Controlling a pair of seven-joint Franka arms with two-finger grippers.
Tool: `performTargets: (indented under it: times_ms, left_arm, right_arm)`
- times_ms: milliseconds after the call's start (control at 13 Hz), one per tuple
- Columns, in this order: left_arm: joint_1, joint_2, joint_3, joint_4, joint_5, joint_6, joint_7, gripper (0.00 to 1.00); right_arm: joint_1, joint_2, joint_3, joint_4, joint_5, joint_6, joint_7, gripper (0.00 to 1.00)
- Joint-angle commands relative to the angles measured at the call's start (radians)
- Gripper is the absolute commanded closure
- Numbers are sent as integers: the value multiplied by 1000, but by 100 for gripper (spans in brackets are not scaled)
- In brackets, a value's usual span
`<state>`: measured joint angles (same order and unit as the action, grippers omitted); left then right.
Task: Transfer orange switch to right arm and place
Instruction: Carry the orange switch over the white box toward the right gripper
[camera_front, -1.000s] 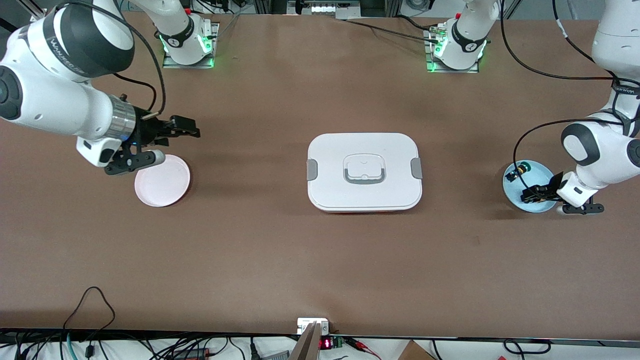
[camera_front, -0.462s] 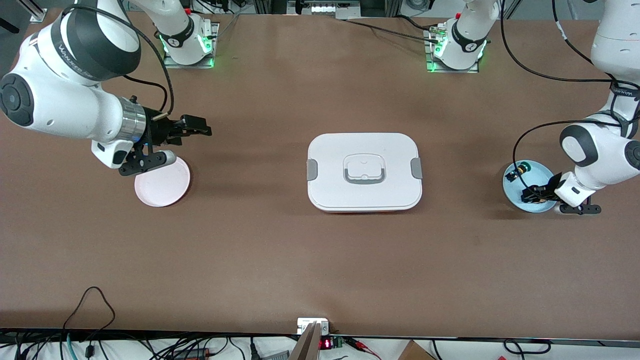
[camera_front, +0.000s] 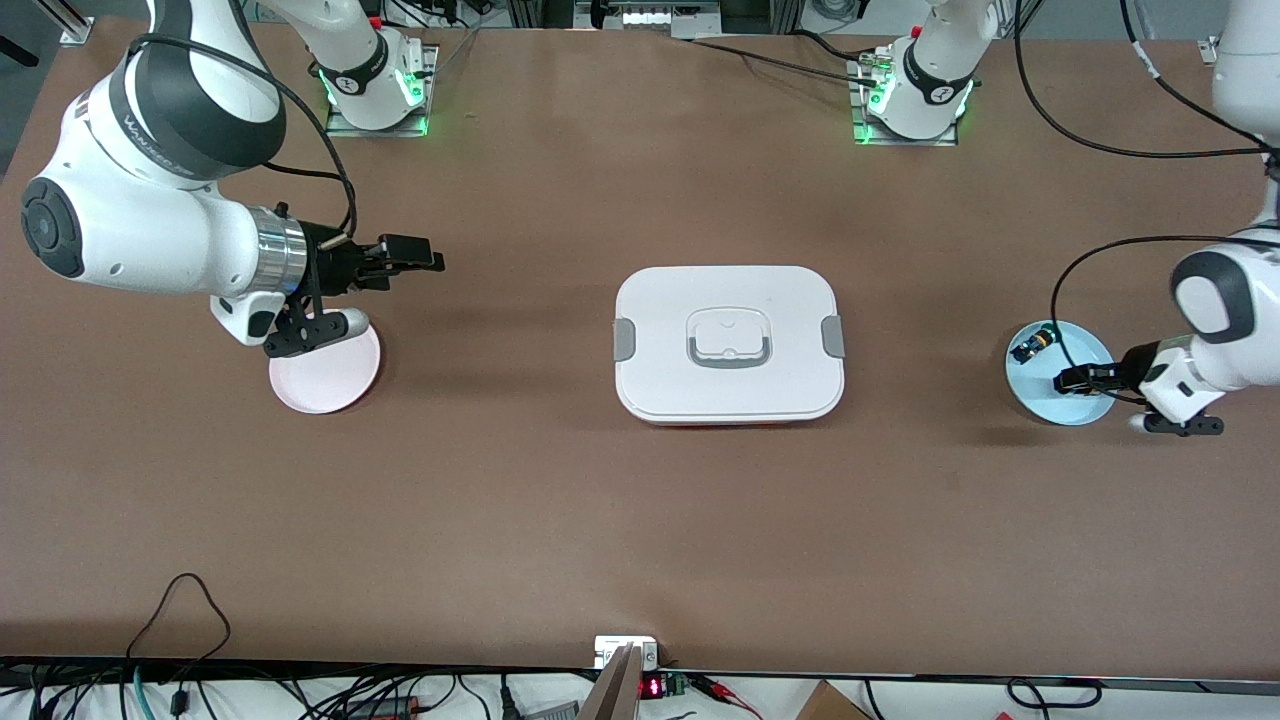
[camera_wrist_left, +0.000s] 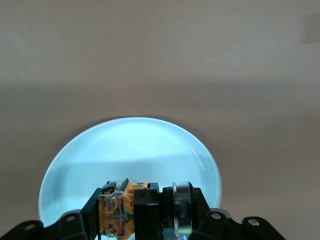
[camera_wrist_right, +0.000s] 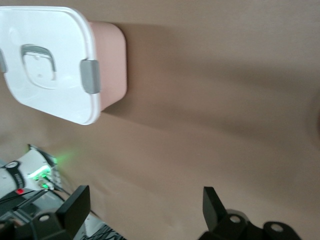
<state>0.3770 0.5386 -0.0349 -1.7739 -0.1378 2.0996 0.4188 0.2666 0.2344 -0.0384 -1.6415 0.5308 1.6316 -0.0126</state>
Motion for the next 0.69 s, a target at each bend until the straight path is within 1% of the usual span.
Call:
performTargets:
  times_ms: [0,154,231,308,385,462,538,615]
  left_arm:
    - [-1,-8,-10,109,-31,-212,31,70]
    - [-3,-6,-57,192,-34,-362,31,70]
    - [-1,-6,-91,235,-45,-447,31,71]
    - [-1,-6,-114,278,-72,-528,26,74]
    - [-7,-8,-131,309,-113,-587,21,75]
    - [-6,-8,-143,324,-168,-616,20,75]
    - [-4,-6,-148,327,-245,-644,27,75]
    - [-6,0,-148,323,-329,-659,47,74]
  right_arm:
    - [16,20,0,15,111,-13,-10,0]
    - [28,37,0,15,197,-10,-10,0]
    - [28,40,0,15,211,-10,-10,0]
    - [29,40,0,17,216,-10,-10,0]
    - [37,40,0,17,221,-10,-9,0]
    - [43,42,0,19,254,-10,-9,0]
    - [48,52,0,19,309,-12,-7,0]
    - [48,74,0,19,389,-12,-7,0]
